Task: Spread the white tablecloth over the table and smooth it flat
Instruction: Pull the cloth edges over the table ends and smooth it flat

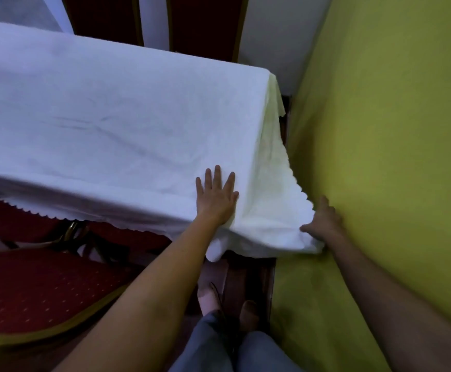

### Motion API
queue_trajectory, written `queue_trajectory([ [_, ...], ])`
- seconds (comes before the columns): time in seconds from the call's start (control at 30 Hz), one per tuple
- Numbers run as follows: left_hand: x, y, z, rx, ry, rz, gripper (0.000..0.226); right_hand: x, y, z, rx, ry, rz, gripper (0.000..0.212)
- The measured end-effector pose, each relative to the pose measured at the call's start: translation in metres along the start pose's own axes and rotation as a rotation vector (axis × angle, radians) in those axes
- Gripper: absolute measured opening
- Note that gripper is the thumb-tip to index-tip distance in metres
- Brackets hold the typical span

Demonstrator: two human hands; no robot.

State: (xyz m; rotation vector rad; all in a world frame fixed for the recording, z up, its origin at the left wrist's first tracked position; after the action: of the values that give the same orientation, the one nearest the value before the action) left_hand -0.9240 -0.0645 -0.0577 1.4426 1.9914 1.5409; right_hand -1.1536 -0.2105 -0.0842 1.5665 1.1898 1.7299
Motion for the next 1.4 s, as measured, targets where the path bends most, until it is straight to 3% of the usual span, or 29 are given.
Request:
queue_trajectory([
  [0.07,-0.001,0.002,0.007,0.008,0.036,0.056,0.058,0.011,-0.009,0.028,0.050,0.245,0.039,0.120],
  [0.13,-0.004,0.008,0.009,0.002,0.038,0.124,0.059,0.034,-0.018,0.068,-0.014,0.499,0.131,0.112],
  [0.2,-0.007,0.017,0.011,-0.034,0.011,0.169,0.058,0.057,-0.026,0.106,0.042,0.608,0.097,0.096],
  [0.3,-0.004,0.029,0.015,-0.078,-0.036,0.174,0.056,0.070,-0.031,0.137,0.108,0.575,-0.020,0.071],
  [0.47,0.002,0.020,0.017,-0.083,-0.061,0.129,0.056,0.070,-0.038,0.132,0.188,0.549,-0.170,0.020],
  [0.6,-0.001,0.014,0.020,-0.076,-0.038,0.058,0.057,0.067,-0.040,0.110,0.322,0.703,-0.319,0.018],
  [0.8,-0.016,0.022,0.013,-0.053,-0.037,0.066,0.059,0.061,-0.054,0.062,0.391,0.628,-0.399,0.022],
  [1.0,-0.028,0.034,0.020,-0.042,0.000,0.067,0.061,0.071,-0.066,0.032,0.472,0.575,-0.321,0.025],
  [1.13,-0.038,0.042,0.034,-0.036,0.013,0.061,0.061,0.055,-0.082,0.037,0.543,0.515,0.180,0.036],
  [1.2,-0.044,0.045,0.042,-0.024,0.026,0.062,0.061,0.045,-0.078,0.051,0.445,0.518,0.357,0.040],
  [1.27,-0.051,0.046,0.046,-0.004,0.030,0.066,0.062,0.033,-0.060,0.073,0.037,0.475,0.459,0.056],
  [1.33,-0.054,0.042,0.045,0.018,0.038,0.059,0.064,0.027,-0.028,0.102,-0.464,0.411,0.407,0.062],
  [1.4,-0.055,0.035,0.039,0.048,0.056,0.035,0.066,0.023,0.000,0.132,-0.788,0.344,0.384,0.057],
])
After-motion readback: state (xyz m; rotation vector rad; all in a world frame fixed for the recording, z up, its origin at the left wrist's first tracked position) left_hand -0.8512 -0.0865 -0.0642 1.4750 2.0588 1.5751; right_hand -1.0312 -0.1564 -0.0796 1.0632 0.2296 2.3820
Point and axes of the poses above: each hand's wrist, its own x-axis away from the middle knuckle, its own y-axis out of the back of the hand, z = x × y, the point moved 3 cm from there along -x, towards the middle knuckle, and after that the axes turned 15 degrees about x, right-handed, at the moved point
